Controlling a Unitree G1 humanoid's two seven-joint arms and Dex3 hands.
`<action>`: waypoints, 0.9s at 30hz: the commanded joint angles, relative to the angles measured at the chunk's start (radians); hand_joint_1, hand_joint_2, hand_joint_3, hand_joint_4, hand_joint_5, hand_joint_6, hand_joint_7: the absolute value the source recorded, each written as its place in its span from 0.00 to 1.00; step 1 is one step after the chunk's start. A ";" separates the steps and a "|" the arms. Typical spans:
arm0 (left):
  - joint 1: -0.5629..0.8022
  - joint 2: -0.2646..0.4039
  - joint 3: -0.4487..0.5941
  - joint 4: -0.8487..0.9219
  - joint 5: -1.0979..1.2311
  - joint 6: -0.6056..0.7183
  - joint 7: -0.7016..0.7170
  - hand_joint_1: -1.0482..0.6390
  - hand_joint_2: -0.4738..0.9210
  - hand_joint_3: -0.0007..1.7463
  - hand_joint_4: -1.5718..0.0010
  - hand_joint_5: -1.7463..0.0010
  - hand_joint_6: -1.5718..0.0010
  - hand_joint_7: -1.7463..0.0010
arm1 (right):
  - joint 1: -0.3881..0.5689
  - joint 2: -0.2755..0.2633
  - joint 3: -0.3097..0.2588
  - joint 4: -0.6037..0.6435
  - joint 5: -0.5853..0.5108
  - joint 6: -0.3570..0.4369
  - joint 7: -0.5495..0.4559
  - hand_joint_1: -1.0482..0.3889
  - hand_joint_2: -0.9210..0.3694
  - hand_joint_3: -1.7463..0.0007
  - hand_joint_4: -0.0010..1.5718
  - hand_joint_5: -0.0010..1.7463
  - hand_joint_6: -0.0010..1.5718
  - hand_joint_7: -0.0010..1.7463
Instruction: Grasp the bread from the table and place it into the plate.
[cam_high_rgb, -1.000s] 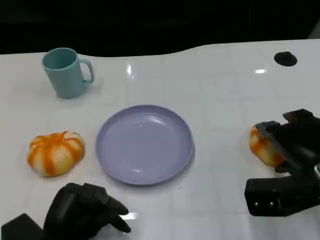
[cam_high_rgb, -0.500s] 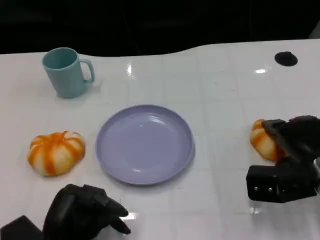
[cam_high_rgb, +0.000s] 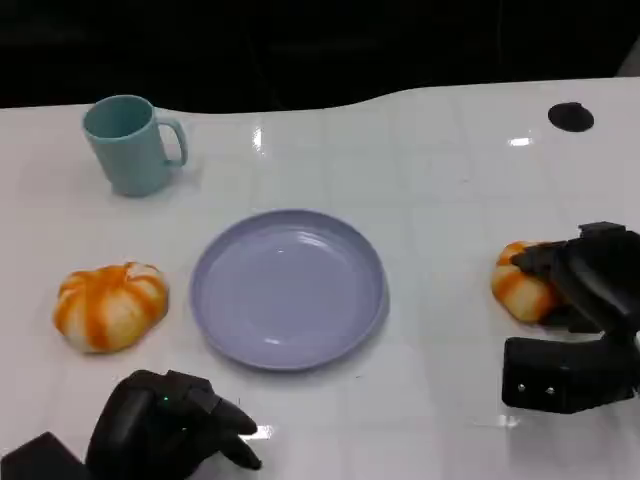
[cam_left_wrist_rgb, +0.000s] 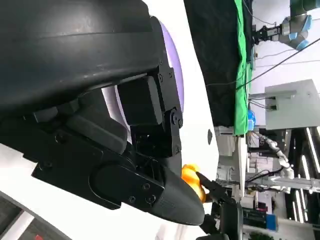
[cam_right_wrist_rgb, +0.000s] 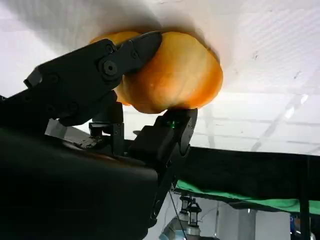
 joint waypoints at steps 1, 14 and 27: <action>0.009 0.014 0.003 -0.016 0.001 0.005 0.006 0.00 0.98 0.00 0.05 0.67 0.00 0.85 | 0.001 -0.018 0.000 -0.012 0.017 -0.016 -0.052 0.66 0.03 1.00 0.53 1.00 0.86 0.12; 0.016 0.023 0.005 -0.025 0.002 0.009 0.002 0.00 0.98 0.00 0.05 0.67 0.00 0.85 | 0.060 -0.002 -0.008 -0.145 0.051 -0.112 -0.172 0.73 0.07 0.99 0.60 1.00 0.60 0.77; 0.005 0.016 0.002 -0.010 -0.002 0.004 -0.003 0.00 0.98 0.00 0.05 0.68 0.00 0.86 | 0.074 0.082 -0.017 -0.360 0.095 -0.181 -0.123 0.73 0.59 0.19 0.66 0.99 0.62 0.78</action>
